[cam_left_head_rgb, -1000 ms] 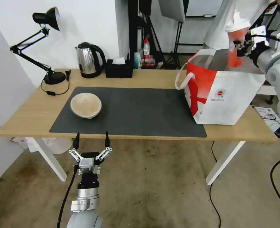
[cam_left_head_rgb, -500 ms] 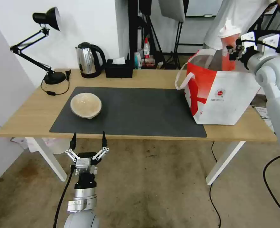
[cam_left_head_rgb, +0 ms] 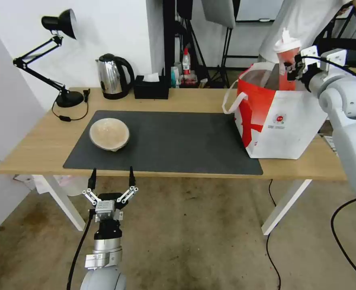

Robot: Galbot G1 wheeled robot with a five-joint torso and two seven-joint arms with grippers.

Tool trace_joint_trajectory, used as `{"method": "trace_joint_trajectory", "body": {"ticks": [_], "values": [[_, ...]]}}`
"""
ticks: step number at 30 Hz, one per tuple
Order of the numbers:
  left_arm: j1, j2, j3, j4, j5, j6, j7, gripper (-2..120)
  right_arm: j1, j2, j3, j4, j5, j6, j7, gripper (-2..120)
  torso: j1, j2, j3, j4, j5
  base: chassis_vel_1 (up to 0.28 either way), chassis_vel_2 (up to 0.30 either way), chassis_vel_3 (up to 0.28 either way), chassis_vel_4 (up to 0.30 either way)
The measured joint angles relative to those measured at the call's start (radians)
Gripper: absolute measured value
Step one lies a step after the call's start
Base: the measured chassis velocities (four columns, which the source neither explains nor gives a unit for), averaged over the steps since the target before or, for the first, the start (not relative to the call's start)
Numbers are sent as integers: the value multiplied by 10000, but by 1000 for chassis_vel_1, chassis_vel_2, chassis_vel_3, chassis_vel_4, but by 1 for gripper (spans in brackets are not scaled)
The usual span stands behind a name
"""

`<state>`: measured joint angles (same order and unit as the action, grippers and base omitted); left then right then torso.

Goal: Pick up the trash from the table and place it into the takeout bag.

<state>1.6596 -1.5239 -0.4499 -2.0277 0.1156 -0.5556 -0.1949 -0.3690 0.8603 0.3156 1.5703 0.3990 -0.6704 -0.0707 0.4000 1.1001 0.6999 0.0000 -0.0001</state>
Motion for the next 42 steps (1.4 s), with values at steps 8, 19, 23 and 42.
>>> {"method": "trace_joint_trajectory", "body": {"ticks": [8, 19, 23, 42], "values": [[-6, 5, -11, 2, -2, 5, -1, 100, -50, 88, -25, -54, -73, 68, -7, 4, -1, -1, 1, 0, 1, 0, 0, 0, 0], [-11, 32, -25, -15, -12, 18, -5, 100, -169, 31, 110, 273, -58, -350, -93, 23, 0, -1, 1, 0, 1, 0, 0, 0, 0], [6, 39, -39, -31, -15, 18, -6, 100, -258, -70, 234, 391, -236, -495, -433, 38, 0, -1, 0, -2, 0, 0, 0, 0, 0], [138, 18, -48, -262, 20, 42, -5, 100, -593, -376, 593, 640, -491, -509, -831, 100, 0, -2, 1, 0, 1, 0, 0, 0, 0]]}}
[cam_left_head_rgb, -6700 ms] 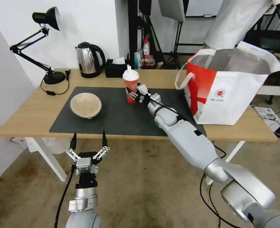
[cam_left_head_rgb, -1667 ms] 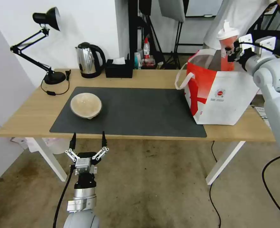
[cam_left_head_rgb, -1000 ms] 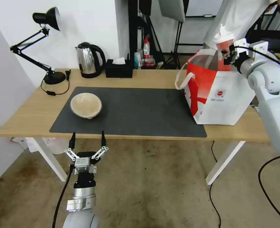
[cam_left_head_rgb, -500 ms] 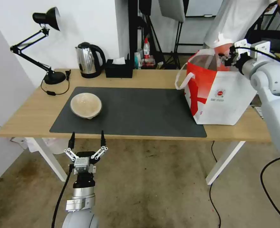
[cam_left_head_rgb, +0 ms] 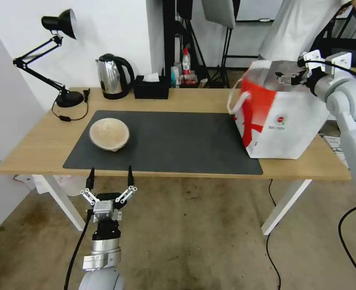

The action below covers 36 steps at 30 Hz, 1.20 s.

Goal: Pick up the trash from the table and place it into the takeout bag.

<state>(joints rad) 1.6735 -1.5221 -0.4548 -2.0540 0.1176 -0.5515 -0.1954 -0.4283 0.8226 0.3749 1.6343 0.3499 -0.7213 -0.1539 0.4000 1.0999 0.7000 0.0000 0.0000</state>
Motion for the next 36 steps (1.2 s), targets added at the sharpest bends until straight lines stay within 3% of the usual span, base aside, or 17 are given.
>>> {"method": "trace_joint_trajectory", "body": {"ticks": [15, 22, 25, 31, 36], "values": [[71, -10, 98, -77, 69, 0, 8, 100, -511, -320, 627, 929, 101, 194, 149, 100, 0, 0, 0, 0, 0, 0, 0, 0, 0], [71, 38, 151, -87, 64, 1, 9, 100, -1475, -583, 1070, 2165, 361, 1970, 798, 100, 0, 0, -1, -2, 0, 0, 0, 0, 0], [73, 61, 184, -88, 62, 2, 10, 100, -2595, -642, 1575, 3143, 694, 3298, 1178, 100, 0, 1, -2, 1, -2, 0, 0, 0, 0], [62, 52, 304, -75, 116, 3, 11, 100, -4083, -553, 2220, 4170, 724, 4314, 1382, 100, -1, 2, -2, -3, -3, 0, 0, 0, 0], [82, -19, 438, -7, 245, 7, 12, 100, -5823, -36, 2934, 5231, 630, 5195, 1586, 100, 0, 2, -2, -1, 1, 0, 0, 0, 0]]}}
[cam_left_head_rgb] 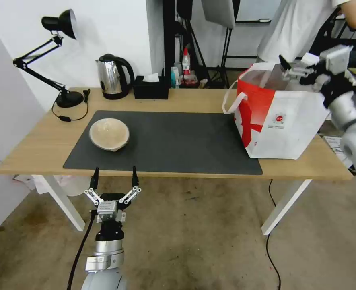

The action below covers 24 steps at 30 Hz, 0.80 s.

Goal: Pick up the trash from the table and place it into the takeout bag.

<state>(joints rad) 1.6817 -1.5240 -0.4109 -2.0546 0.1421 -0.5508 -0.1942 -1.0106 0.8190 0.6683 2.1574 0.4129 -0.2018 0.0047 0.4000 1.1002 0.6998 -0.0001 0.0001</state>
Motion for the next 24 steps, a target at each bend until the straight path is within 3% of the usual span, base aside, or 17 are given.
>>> {"method": "trace_joint_trajectory", "body": {"ticks": [7, 16, 24], "values": [[8, -43, 90, 7, 120, 5, 8, 100, -1824, 997, 251, 662, -627, 1460, 489, 100, -1, 0, 1, 0, -2, 0, 0, 0, 0], [4, -46, 25, -129, 127, 12, 13, 100, -3079, 2534, -124, 1237, -1607, 2711, 814, 100, -1, 0, 1, 1, -3, 0, 0, 0, 0], [-13, -39, -24, -178, 105, 13, 17, 100, -3926, 3351, -458, 1191, -2260, 3937, 926, 100, -1, -2, 1, 1, -3, 0, 0, 0, 0]]}}
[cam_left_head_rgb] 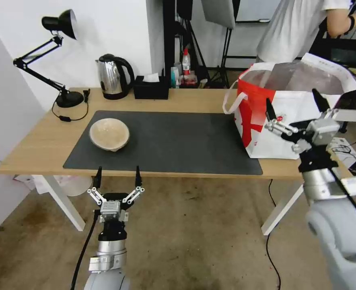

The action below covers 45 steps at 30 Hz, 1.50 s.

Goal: Pick up the trash from the table and place it into the takeout bag.

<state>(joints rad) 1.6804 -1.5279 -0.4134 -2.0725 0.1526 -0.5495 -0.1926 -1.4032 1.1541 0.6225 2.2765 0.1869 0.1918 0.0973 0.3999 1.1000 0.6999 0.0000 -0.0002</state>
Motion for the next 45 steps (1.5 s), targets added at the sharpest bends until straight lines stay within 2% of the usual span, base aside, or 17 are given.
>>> {"method": "trace_joint_trajectory", "body": {"ticks": [11, 21, 45], "values": [[6, -13, -1, 5, -3, -3, 7, 100, -1658, 1429, -1098, -413, -1505, 1888, 150, 100, 0, 0, 0, -1, 0, 0, 0, 0, 0], [3, 53, -79, 1, -83, -34, 4, 100, -2194, 1981, -2045, -895, -2573, 2877, 206, 100, 1, 0, 0, 0, 0, 0, 0, 0, 0], [-155, 108, -145, 111, -206, -38, 0, 100, -2186, 2252, -2296, -1605, -2928, 3512, 159, 100, 1, 0, 0, 0, 2, 0, 0, 0, 0]]}}
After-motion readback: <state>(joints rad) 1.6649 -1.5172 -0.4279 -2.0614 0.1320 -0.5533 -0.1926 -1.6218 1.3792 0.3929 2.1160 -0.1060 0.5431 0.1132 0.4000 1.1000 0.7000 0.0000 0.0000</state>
